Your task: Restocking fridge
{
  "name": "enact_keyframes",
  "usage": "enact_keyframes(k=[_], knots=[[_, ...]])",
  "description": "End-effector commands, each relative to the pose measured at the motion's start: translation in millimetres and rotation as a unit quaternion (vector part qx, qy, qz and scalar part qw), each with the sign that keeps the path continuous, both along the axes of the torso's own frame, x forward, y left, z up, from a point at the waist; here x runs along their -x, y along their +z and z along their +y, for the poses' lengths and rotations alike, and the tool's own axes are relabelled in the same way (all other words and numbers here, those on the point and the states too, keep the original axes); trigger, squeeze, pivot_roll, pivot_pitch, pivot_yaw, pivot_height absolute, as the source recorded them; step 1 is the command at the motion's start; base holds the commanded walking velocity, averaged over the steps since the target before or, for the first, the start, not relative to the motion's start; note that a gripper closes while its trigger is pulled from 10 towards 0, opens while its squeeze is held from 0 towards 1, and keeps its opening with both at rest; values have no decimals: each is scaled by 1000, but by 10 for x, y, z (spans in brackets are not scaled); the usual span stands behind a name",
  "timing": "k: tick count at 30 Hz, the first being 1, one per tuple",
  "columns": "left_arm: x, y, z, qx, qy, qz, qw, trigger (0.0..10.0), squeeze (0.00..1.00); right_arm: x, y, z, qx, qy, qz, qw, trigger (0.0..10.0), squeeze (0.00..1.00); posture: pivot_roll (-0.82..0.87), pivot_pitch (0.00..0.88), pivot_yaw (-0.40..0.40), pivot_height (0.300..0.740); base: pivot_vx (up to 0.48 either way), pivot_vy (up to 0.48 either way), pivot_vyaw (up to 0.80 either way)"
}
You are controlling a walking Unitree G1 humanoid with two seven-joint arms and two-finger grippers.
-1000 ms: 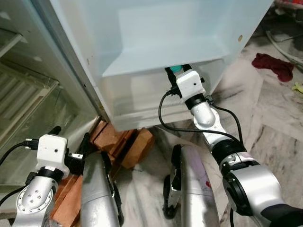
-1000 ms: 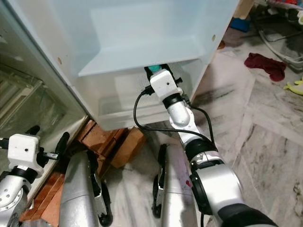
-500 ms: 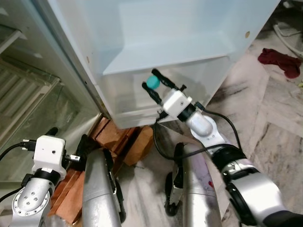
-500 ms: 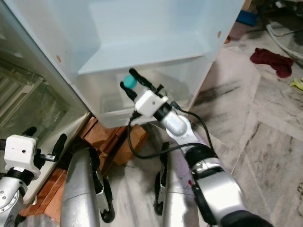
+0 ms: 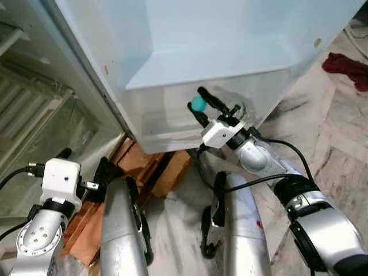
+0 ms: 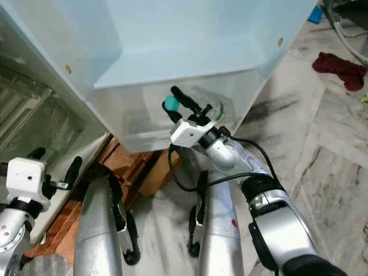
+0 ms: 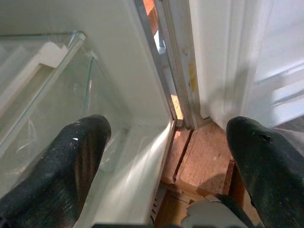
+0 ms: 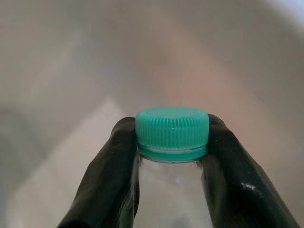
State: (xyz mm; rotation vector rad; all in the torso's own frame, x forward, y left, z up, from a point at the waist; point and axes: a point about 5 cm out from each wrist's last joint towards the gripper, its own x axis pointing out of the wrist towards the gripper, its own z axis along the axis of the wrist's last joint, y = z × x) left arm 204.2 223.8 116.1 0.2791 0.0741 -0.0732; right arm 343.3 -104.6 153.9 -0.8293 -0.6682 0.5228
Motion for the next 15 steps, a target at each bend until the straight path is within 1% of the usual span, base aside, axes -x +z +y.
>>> enact_keyframes(k=[1,2,4,5,6,8,10,13,14,15], knots=[[44,-81,21,-3,5,22,1000,10000,0,-48,-109,-173,-15,-57,35,998,10000,0,211,306,12,517,0,0,0],[43,-81,21,-3,4,22,1000,10000,0,-65,-128,-222,-27,-74,48,996,10000,0,211,306,12,517,0,0,0],[38,-83,19,-2,4,22,1000,10000,0,-96,-197,-355,-61,-120,85,987,10000,0,210,304,9,517,0,0,0],[36,-83,17,-2,5,22,1000,10000,0,-102,-227,-414,-77,-138,99,982,10000,0,210,304,8,517,0,0,0],[34,-84,15,-2,5,22,1000,10000,0,-105,-274,-501,-100,-164,120,974,10000,0,210,303,7,517,0,0,0],[32,-85,14,-1,5,22,1000,10000,0,-105,-310,-572,-119,-185,135,966,10000,0,207,302,7,517,0,0,0],[27,-93,10,-1,4,23,1000,10000,0,-104,-374,-704,-149,-228,156,949,10000,0,200,300,9,517,0,0,0],[21,-98,7,0,2,23,1000,10000,0,-93,-433,-802,-188,-262,177,930,10000,0,199,297,9,517,0,0,0],[15,-101,3,0,1,23,1000,10000,0,-89,-457,-857,-208,-280,186,919,10000,0,199,295,10,517,0,0,0],[12,-102,1,0,0,23,1000,10000,0,-85,-467,-883,-219,-287,190,913,10000,0,199,295,10,517,0,0,0]])
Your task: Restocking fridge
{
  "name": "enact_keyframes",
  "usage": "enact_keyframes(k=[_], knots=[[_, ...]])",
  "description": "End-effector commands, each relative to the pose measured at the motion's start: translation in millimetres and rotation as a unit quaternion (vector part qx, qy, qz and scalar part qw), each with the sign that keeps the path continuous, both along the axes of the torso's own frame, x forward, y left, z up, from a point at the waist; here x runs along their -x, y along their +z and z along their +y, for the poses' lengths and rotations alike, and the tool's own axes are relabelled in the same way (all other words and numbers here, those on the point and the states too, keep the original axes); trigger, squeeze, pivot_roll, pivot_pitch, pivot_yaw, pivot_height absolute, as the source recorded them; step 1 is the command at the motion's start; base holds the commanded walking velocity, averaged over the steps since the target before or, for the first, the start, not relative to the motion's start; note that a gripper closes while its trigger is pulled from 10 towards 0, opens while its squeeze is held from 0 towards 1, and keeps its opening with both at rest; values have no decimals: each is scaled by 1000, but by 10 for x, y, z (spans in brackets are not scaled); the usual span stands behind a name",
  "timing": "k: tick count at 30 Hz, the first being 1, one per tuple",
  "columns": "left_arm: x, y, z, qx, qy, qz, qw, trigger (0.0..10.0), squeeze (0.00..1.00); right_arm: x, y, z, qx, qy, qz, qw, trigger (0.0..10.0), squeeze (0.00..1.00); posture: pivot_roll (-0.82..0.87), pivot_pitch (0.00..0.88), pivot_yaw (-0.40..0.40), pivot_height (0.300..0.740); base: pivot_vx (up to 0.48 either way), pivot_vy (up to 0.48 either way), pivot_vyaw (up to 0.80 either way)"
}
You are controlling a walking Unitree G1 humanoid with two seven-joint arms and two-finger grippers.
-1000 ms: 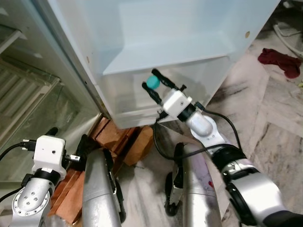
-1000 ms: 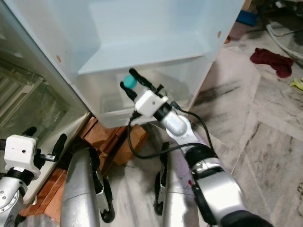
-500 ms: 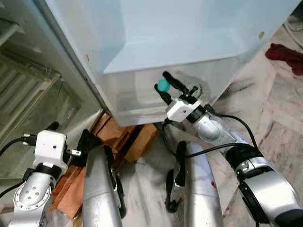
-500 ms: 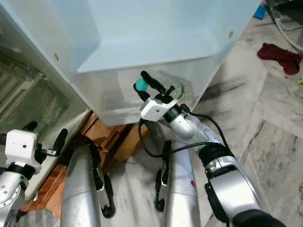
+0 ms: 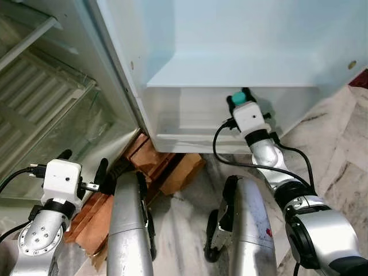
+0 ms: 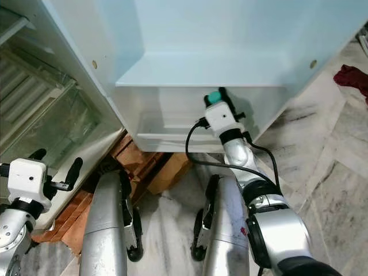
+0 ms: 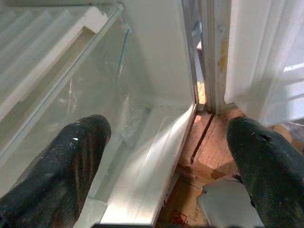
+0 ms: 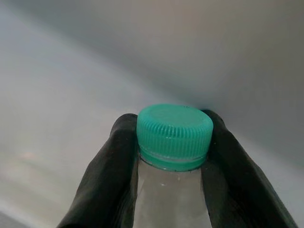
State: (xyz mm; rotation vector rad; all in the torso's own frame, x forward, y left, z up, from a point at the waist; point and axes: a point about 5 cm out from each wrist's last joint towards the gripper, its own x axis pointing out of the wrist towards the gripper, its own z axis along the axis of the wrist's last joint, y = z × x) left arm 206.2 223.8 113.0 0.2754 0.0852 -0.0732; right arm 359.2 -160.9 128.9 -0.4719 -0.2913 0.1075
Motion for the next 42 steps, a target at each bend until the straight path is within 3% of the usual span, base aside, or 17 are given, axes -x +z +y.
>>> enact_keyframes(k=[1,9,15,20,23,24,28,36,42], knots=[[27,-72,0,-2,-1,17,1000,10000,0,78,-231,-352,-29,-86,62,994,10000,0,197,291,10,517,0,0,0],[-10,-82,-16,-1,-4,15,1000,10000,0,126,-359,-602,-92,-191,104,972,10000,0,192,282,11,517,0,0,0],[-42,-87,-24,-1,-7,12,1000,10000,0,185,-418,-849,-160,-277,125,939,10000,0,188,271,10,517,0,0,0],[-64,-88,-32,-1,-8,11,1000,10000,0,224,-447,-955,-212,-311,131,917,10000,0,184,265,12,517,0,0,0],[-71,-89,-34,-1,-8,10,1000,10000,0,227,-445,-953,-220,-310,127,916,10000,16,183,263,12,517,0,0,0],[-78,-90,-36,-1,-9,9,1000,10000,0,231,-446,-948,-223,-311,124,915,10000,1000,180,260,12,517,0,0,0],[-111,-94,-46,1,-11,7,1000,10000,0,247,-458,-957,-245,-322,122,906,10000,1000,173,252,14,517,0,0,0],[-153,-94,-121,-16,-40,-3,999,10000,0,232,-371,-991,-249,-302,104,914,10000,1000,160,237,16,517,0,0,0],[-185,-131,-97,-13,-37,-1,999,10000,0,214,-279,-872,-236,-237,88,938,10000,1000,146,210,11,517,0,0,0]])
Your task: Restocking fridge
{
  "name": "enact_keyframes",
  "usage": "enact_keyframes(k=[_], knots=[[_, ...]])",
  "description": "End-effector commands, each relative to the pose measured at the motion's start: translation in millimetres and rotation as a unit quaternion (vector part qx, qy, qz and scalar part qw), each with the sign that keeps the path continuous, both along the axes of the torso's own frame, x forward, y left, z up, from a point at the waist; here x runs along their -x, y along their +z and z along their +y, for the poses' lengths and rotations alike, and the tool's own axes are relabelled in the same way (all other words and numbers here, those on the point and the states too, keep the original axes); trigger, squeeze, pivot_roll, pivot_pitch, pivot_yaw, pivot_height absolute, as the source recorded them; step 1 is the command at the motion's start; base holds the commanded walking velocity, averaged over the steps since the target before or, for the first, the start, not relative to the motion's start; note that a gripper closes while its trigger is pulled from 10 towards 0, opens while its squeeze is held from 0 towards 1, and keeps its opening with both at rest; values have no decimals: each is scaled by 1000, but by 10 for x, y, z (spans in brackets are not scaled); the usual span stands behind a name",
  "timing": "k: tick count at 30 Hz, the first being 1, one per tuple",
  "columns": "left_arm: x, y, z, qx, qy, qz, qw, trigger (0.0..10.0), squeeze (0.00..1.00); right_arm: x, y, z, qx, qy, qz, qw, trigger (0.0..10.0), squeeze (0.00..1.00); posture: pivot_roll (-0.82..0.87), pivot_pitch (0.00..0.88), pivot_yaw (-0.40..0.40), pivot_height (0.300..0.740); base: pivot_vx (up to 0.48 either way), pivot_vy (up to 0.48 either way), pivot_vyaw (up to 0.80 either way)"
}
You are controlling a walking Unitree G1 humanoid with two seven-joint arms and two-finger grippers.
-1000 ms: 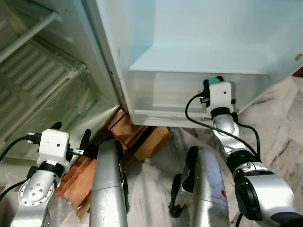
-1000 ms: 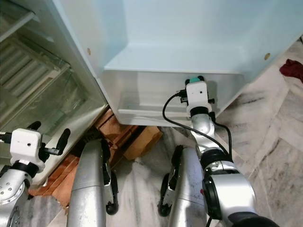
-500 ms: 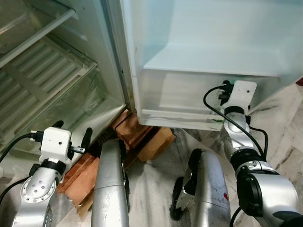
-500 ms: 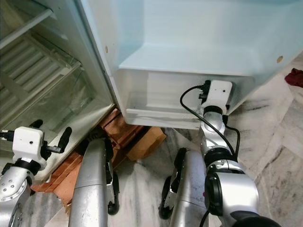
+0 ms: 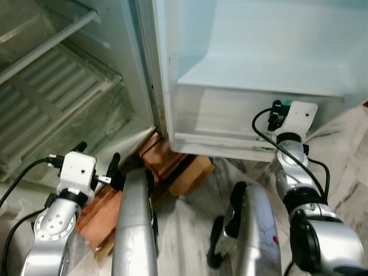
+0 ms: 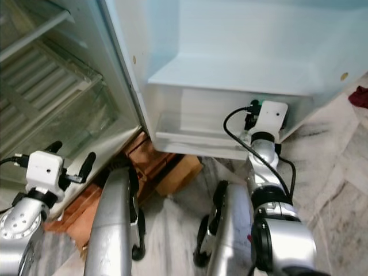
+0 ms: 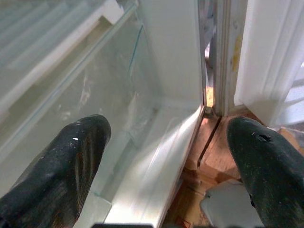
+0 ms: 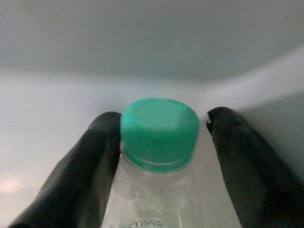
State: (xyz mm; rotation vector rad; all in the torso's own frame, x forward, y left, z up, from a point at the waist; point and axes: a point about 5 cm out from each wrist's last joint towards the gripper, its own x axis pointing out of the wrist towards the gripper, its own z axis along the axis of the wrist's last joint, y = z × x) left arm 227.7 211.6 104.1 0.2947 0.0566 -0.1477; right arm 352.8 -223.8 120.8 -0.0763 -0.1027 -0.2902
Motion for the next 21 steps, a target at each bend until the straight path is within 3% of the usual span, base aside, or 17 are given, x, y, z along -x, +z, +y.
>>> enact_keyframes(k=[1,15,21], knots=[[27,-43,22,-5,2,8,1000,10000,0,151,-192,-228,-21,-40,36,998,10000,1000,146,210,11,517,0,0,0],[-56,-44,-11,-3,-4,-3,1000,10000,0,177,135,-72,68,27,-27,997,10000,1000,124,169,14,517,0,0,0],[-75,-41,-10,-3,-4,-6,1000,10000,0,235,232,2,61,34,-46,996,10000,1000,117,162,16,517,0,0,0]])
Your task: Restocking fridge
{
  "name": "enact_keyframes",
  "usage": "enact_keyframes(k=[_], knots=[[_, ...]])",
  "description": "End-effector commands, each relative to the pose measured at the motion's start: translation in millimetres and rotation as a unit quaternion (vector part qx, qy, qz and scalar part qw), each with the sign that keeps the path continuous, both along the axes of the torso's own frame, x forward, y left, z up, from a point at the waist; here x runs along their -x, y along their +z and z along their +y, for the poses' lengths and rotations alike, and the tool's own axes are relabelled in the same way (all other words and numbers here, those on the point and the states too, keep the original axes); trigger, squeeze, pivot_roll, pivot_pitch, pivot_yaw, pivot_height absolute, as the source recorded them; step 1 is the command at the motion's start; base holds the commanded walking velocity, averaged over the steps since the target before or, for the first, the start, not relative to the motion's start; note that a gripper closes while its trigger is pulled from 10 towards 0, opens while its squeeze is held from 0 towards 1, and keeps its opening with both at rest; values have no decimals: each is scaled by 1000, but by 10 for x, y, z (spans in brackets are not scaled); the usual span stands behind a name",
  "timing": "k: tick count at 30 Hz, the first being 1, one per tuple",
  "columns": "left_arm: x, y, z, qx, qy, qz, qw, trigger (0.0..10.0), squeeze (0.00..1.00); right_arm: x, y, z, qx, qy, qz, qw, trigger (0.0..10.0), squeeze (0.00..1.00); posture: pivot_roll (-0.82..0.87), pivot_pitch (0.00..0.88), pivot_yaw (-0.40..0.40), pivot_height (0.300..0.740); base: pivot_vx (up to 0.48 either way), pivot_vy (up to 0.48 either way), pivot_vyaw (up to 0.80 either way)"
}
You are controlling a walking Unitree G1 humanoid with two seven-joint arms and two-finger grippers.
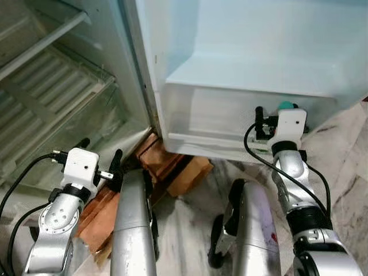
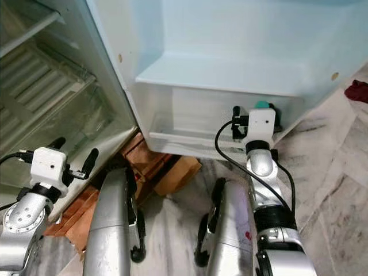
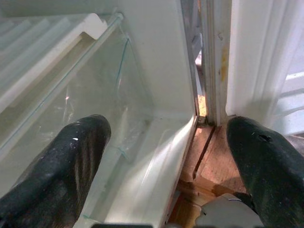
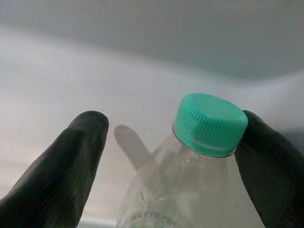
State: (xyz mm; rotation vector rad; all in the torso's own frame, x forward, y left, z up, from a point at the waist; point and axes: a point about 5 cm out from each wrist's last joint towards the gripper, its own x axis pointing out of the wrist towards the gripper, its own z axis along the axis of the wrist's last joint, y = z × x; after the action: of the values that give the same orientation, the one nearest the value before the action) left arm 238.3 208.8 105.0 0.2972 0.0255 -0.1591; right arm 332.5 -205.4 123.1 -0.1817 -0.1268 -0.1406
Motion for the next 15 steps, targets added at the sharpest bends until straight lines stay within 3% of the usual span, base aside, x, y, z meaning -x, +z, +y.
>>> enact_keyframes(k=[1,10,15], knots=[[32,-50,16,-2,3,8,1000,10000,0,80,226,-145,-1,-30,-49,998,10000,1000,111,155,14,517,0,0,0],[-7,-83,-33,6,-2,10,1000,10000,0,336,230,-8,9,-18,-71,997,10000,1000,80,128,11,517,0,0,0],[-33,-82,-62,10,-4,8,1000,10000,0,391,290,150,-4,28,-92,995,10000,1000,71,125,10,517,0,0,0]])
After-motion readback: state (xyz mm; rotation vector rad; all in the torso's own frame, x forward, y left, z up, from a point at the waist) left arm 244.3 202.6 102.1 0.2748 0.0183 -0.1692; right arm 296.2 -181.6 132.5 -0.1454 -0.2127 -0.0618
